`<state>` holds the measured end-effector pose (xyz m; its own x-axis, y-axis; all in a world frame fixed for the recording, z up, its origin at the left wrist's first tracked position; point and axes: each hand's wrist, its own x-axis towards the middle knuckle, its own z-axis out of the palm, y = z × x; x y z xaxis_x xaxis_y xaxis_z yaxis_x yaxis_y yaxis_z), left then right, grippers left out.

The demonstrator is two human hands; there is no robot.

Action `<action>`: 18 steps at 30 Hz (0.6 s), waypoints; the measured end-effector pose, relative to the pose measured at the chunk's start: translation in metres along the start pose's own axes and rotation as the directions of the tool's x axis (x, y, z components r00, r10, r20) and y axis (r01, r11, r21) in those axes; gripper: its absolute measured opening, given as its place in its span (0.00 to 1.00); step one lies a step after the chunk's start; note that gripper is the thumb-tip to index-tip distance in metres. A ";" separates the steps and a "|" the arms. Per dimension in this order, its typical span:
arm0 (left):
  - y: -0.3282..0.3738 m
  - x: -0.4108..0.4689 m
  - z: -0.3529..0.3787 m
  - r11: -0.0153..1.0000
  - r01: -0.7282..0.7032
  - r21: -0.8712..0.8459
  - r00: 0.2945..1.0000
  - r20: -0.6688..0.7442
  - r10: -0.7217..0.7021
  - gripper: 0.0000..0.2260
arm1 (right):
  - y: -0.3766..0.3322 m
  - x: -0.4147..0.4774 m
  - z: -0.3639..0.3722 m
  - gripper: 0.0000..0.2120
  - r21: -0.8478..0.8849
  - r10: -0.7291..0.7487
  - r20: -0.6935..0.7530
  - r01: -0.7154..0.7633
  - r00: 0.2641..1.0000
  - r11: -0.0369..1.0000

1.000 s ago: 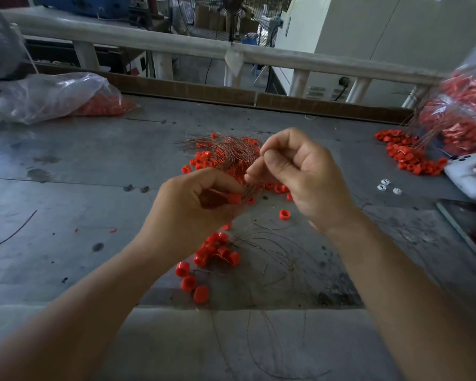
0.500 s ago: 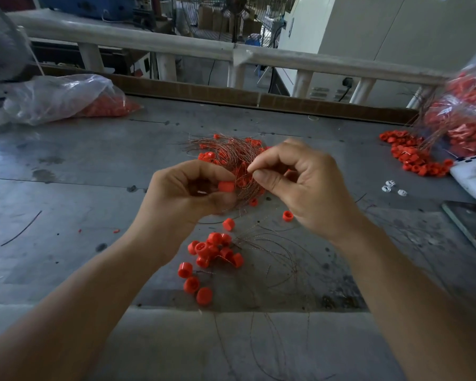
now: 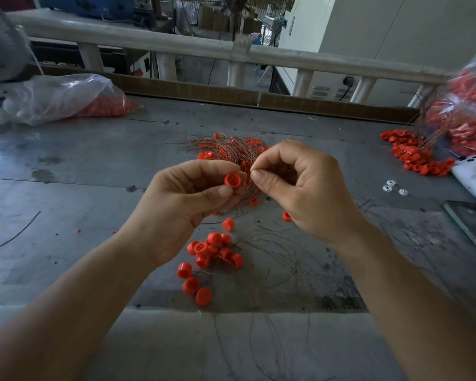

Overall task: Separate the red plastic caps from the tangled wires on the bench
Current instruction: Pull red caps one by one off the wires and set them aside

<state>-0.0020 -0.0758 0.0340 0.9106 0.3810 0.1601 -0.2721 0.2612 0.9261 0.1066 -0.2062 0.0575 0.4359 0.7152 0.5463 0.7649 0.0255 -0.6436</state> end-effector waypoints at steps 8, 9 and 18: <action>0.000 0.000 -0.003 1.000 0.004 -0.011 1.000 0.024 -0.004 0.11 | -0.003 0.000 0.000 0.07 -0.008 0.014 0.003 -0.014 1.000 1.000; -0.001 0.000 -0.003 1.000 0.004 -0.013 1.000 0.024 -0.004 0.10 | -0.003 0.000 0.000 0.07 -0.009 0.014 0.004 -0.014 1.000 1.000; -0.002 0.001 -0.004 0.996 -0.053 0.064 0.997 -0.048 0.057 0.11 | -0.004 -0.001 0.003 0.07 -0.001 0.024 -0.001 -0.024 1.000 1.000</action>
<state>-0.0016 -0.0725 0.0306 0.8778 0.4372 0.1958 -0.2999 0.1828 0.9363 0.1017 -0.2053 0.0582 0.4545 0.7150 0.5313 0.7549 0.0075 -0.6559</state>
